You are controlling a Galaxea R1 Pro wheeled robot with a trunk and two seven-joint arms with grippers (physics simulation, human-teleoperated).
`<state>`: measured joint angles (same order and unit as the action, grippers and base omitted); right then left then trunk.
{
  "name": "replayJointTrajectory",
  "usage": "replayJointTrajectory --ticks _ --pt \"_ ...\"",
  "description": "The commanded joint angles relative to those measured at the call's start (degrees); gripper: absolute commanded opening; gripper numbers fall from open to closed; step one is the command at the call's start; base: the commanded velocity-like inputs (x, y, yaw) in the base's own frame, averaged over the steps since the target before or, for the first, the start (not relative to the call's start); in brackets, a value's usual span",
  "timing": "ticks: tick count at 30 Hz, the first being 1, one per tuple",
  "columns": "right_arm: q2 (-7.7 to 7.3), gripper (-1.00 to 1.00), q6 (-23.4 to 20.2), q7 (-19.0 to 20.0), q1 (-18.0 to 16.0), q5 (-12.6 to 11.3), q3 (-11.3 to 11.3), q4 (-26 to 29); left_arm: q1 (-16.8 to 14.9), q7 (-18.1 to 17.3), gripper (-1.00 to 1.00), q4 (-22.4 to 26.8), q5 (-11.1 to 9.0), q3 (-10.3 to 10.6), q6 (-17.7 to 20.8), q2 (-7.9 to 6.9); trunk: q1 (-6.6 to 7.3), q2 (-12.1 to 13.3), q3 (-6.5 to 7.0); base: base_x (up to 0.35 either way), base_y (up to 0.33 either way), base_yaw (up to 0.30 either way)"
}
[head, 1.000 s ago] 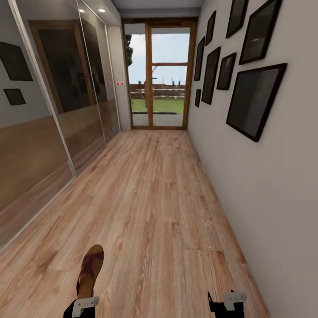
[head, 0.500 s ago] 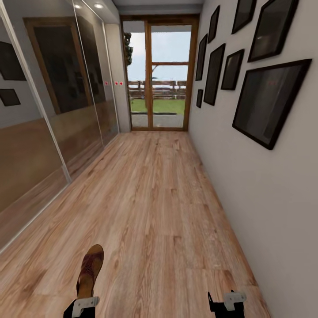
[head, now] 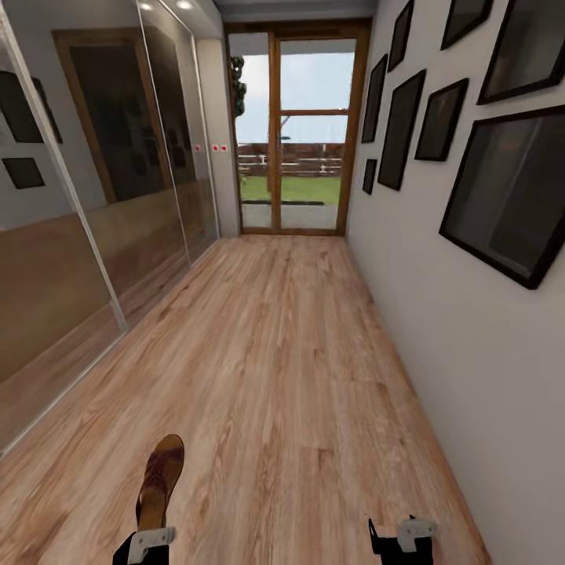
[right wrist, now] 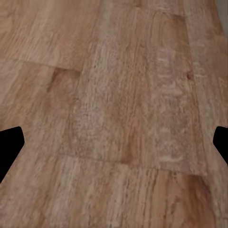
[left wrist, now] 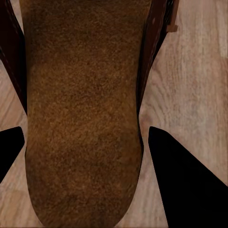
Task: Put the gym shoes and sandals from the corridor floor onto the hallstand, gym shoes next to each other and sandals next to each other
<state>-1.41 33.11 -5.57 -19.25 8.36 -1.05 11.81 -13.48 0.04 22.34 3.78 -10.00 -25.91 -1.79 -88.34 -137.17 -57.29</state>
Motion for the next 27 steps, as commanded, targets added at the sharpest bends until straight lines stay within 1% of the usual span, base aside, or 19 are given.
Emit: replayJointTrajectory --ticks 1,15,17,19,22,27 --pt "0.0 1.0 0.1 -0.4 0.0 0.6 -0.1 0.0 -0.1 0.0 -1.0 0.0 0.5 -0.3 -0.2 0.03 -0.02 0.0 -0.05 0.339 0.0 0.252" --pt "0.01 1.0 0.1 -0.4 0.0 0.7 -0.1 0.0 -0.1 0.2 -1.0 -0.1 0.4 -0.6 -0.1 -0.1 -0.02 0.0 -0.05 0.339 0.0 0.27" --pt "0.01 1.0 0.1 -0.4 0.0 0.7 -0.1 0.0 0.0 0.2 -1.0 -0.2 0.1 -1.2 -0.2 -0.12 -0.02 0.0 -0.05 0.339 0.0 0.273" --pt "-0.01 1.0 0.1 -0.4 0.0 0.7 -0.1 0.0 0.0 0.2 -1.0 -1.0 -0.2 -2.5 -0.2 -0.16 -0.02 0.0 -0.05 0.335 0.0 0.273" --pt "-0.03 1.0 0.1 -0.4 0.0 0.7 -0.1 0.0 0.0 0.2 -1.0 -1.9 -0.3 -3.6 -0.3 -0.37 -0.02 0.0 -0.05 0.304 0.0 0.273" --pt "-0.07 1.0 0.1 -0.5 0.0 0.7 -0.2 0.0 0.0 0.1 -1.0 -3.0 -0.2 -4.2 -0.5 -0.73 -0.02 0.0 -0.05 0.137 0.0 0.273"
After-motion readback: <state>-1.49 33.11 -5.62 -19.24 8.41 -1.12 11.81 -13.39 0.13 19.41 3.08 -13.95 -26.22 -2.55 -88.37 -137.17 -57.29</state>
